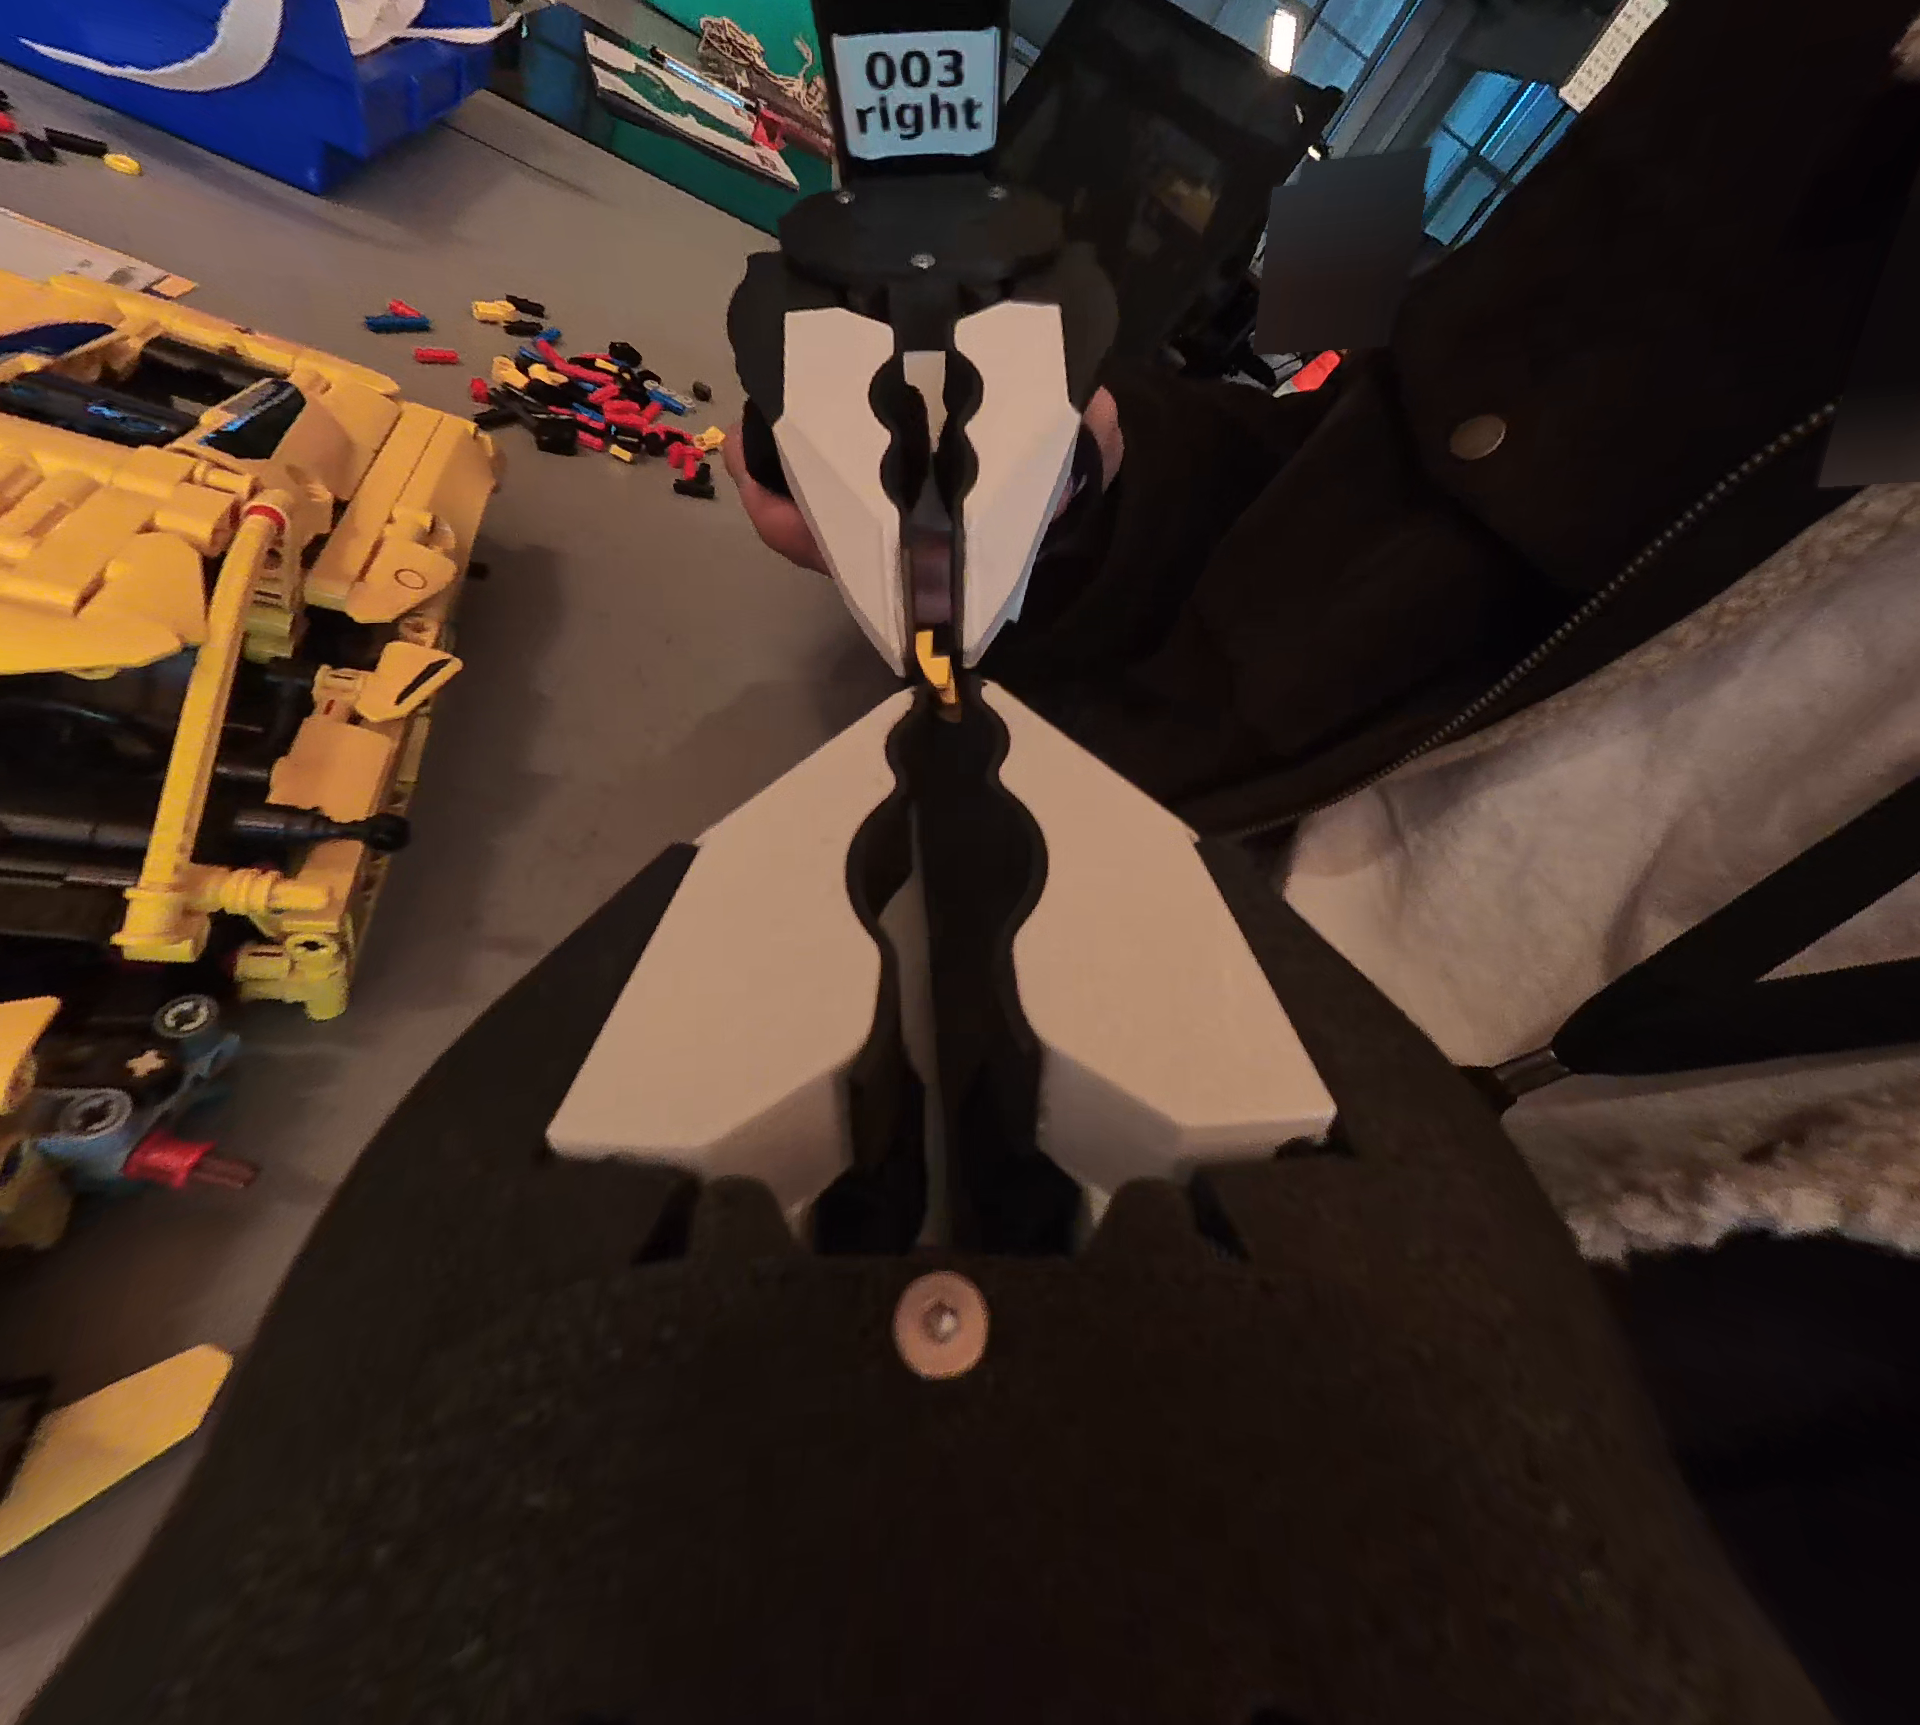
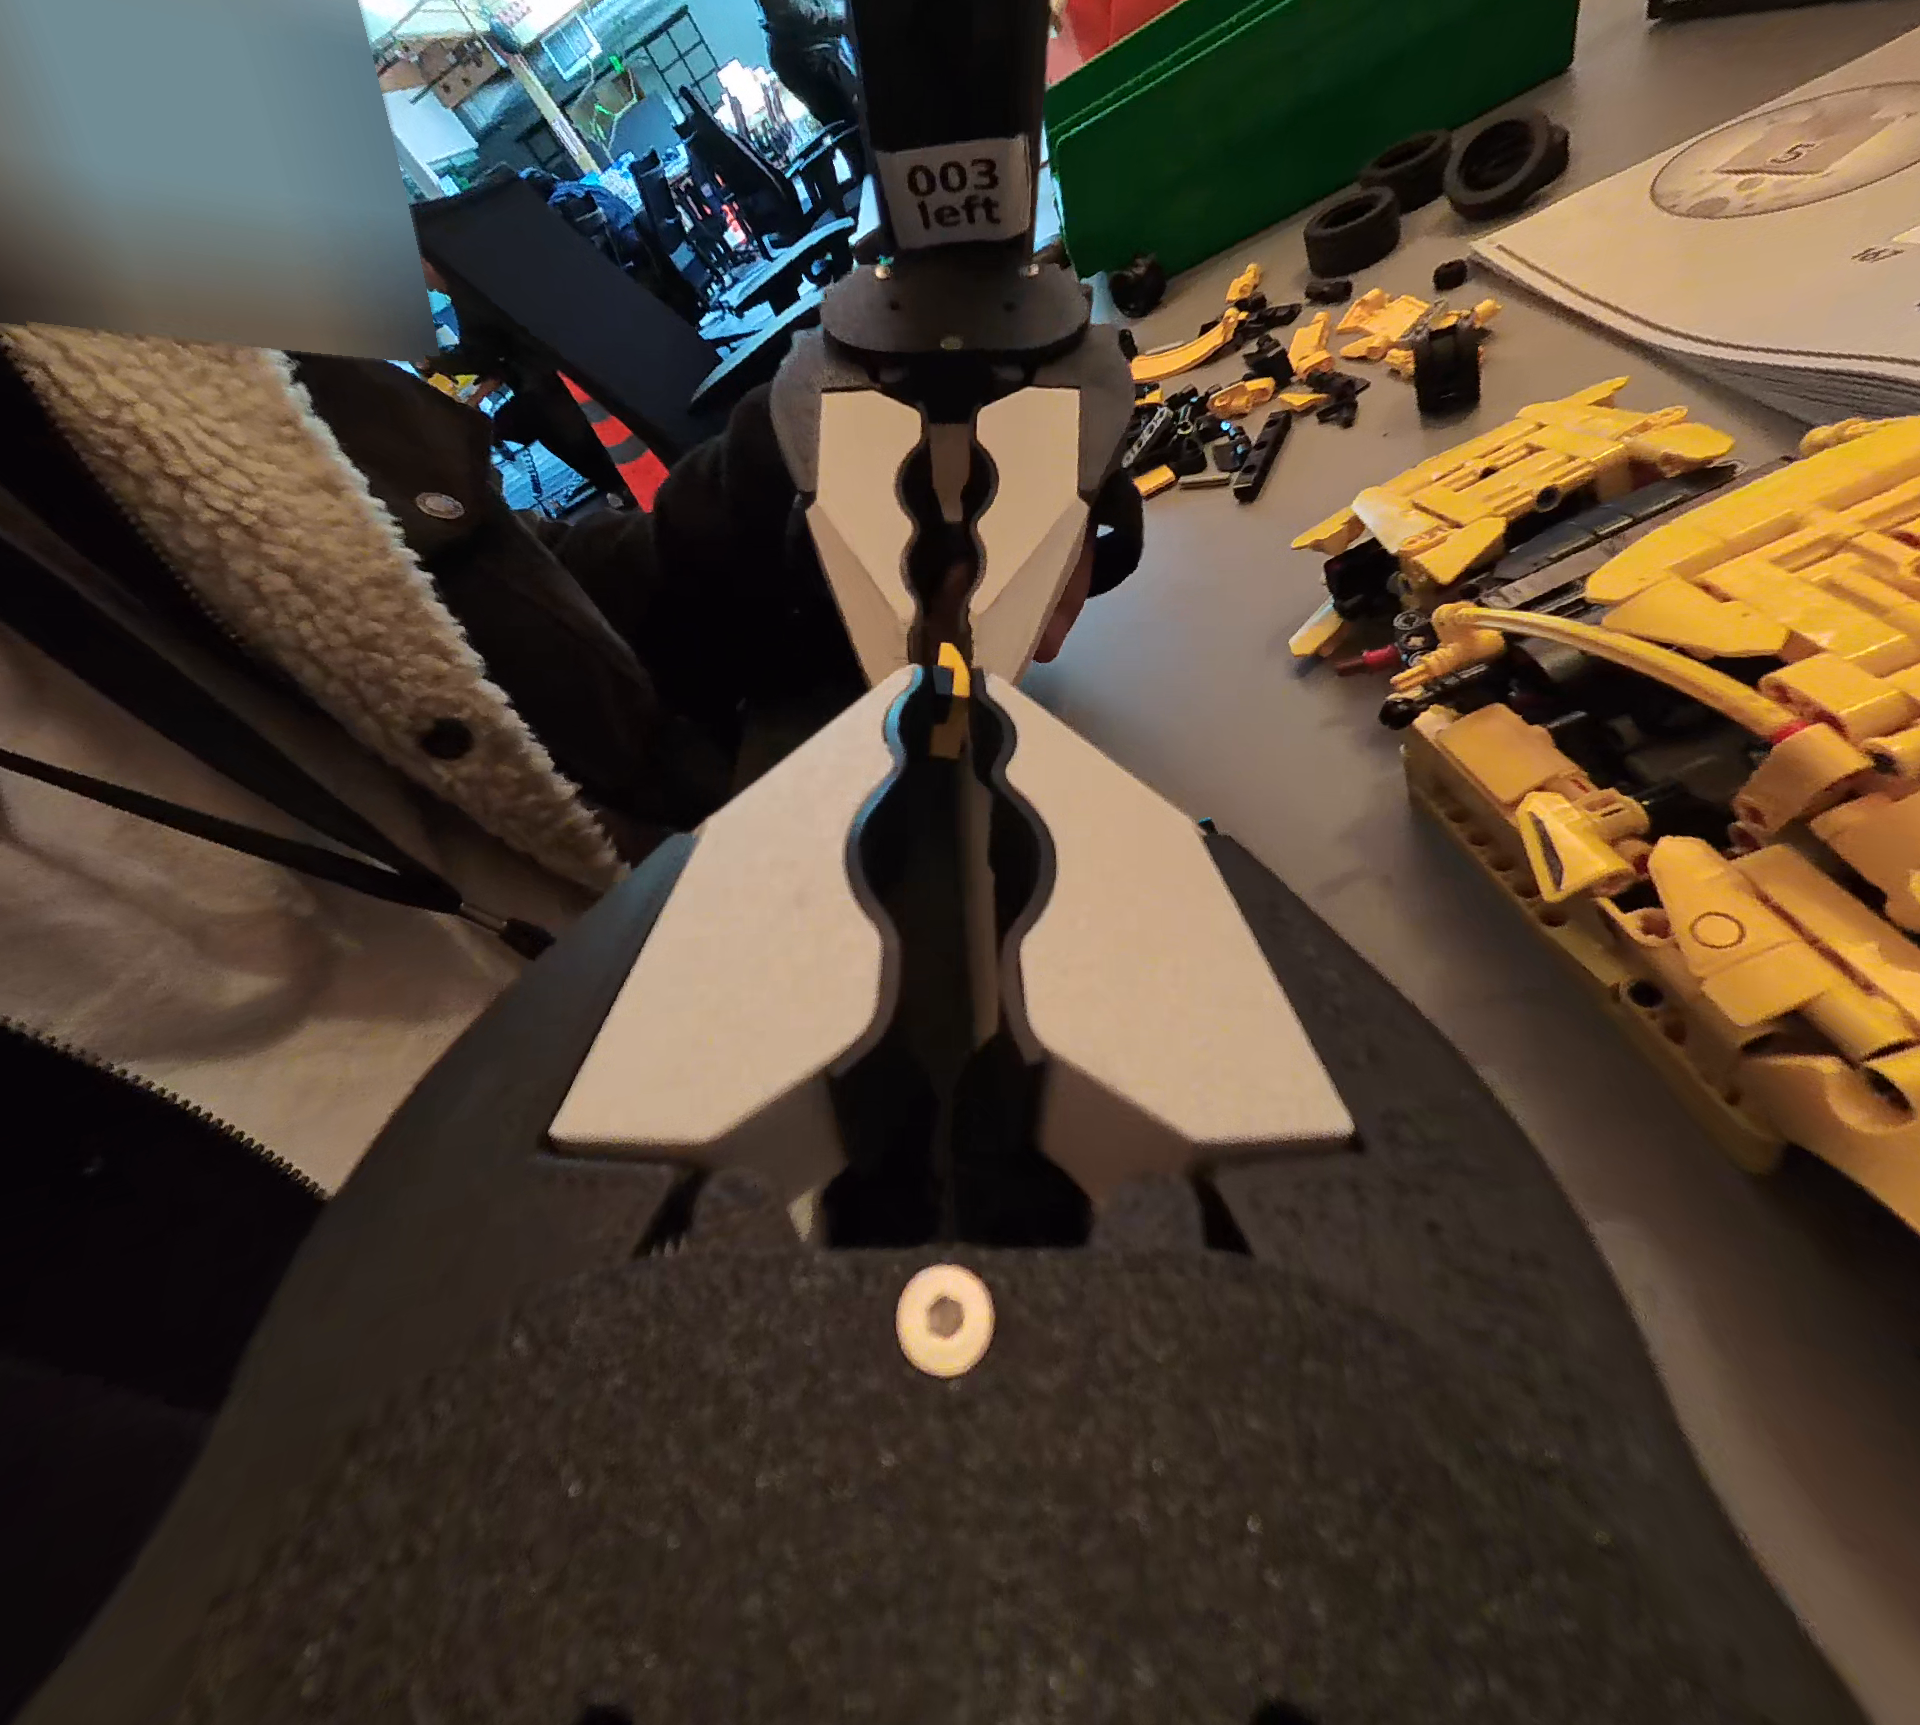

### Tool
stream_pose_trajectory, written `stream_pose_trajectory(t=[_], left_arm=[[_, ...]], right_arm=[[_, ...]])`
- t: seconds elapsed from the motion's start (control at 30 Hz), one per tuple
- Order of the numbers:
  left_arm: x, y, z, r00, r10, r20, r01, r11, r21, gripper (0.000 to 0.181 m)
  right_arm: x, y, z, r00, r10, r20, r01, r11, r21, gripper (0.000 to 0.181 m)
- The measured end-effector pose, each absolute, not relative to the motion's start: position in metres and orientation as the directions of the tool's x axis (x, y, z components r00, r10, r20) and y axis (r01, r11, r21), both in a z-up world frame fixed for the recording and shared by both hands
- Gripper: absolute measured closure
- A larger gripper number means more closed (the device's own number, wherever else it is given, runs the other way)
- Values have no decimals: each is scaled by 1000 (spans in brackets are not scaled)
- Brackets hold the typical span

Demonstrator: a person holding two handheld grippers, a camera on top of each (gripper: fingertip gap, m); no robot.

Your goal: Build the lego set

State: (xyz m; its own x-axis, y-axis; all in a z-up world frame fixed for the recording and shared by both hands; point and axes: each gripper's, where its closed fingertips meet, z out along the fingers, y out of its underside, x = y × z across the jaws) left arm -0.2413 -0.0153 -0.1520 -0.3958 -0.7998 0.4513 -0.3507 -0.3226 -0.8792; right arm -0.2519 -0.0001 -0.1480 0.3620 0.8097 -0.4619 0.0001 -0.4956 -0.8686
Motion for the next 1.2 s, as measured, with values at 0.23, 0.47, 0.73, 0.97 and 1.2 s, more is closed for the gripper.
stream_pose_trajectory(t=[0.23,0.47,0.73,0.97,1.2], left_arm=[[-241,-29,-173,-409,-836,365,-433,-174,-884,177],[-241,-24,-166,-397,-823,406,-412,-236,-880,176],[-245,0,-134,-425,-608,671,-330,-586,-740,176],[-254,8,-122,-495,-313,810,-374,-765,-524,176],[-258,-4,-121,-518,-178,837,-467,-761,-451,177]], right_arm=[[-251,-16,-171,382,858,-344,292,-465,-836,177],[-250,-9,-162,378,871,-314,337,-445,-830,177],[-246,6,-151,446,893,63,414,-143,-899,134],[-262,16,-124,521,777,354,469,86,-879,137],[-269,9,-126,424,811,404,498,164,-852,153]])
